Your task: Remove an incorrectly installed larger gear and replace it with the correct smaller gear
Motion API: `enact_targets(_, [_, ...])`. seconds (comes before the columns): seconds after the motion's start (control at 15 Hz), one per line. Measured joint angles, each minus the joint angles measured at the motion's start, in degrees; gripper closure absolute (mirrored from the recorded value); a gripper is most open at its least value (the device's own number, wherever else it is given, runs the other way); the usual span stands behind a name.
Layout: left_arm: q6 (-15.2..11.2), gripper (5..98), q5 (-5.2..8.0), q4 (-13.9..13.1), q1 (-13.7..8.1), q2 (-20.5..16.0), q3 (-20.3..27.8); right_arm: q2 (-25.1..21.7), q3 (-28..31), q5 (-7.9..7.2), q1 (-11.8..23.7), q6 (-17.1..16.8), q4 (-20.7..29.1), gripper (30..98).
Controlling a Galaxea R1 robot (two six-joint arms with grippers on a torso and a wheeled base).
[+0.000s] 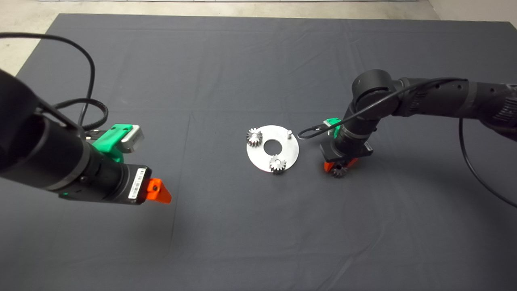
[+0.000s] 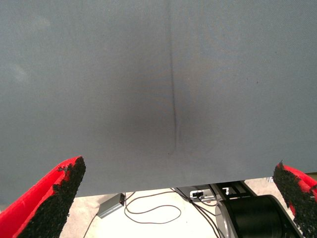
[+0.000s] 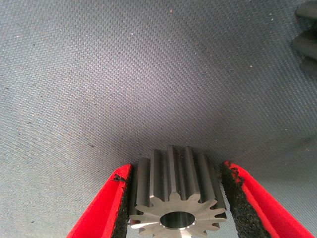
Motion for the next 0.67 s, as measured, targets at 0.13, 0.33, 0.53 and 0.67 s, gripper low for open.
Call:
enact_targets(0.13, [0.0, 6.1, 0.0, 0.0, 0.0, 0.0, 0.0, 0.3, -0.2, -0.13, 0.0, 0.0, 0.9, 81.0])
enact_targets(0.33, [0.0, 6.1, 0.0, 0.0, 0.0, 0.0, 0.0, 0.5, -0.5, -0.04, 0.1, 0.1, 2.6, 82.8])
enact_targets(0.53, [0.0, 6.1, 0.02, 0.0, 0.0, 0.0, 0.0, 0.6, -1.1, 0.05, 0.3, 0.1, 3.9, 82.8])
enact_targets(0.67, [0.0, 6.1, 0.0, 0.0, 0.0, 0.0, 0.0, 0.6, -1.3, 0.05, 0.3, 0.1, 5.2, 82.8])
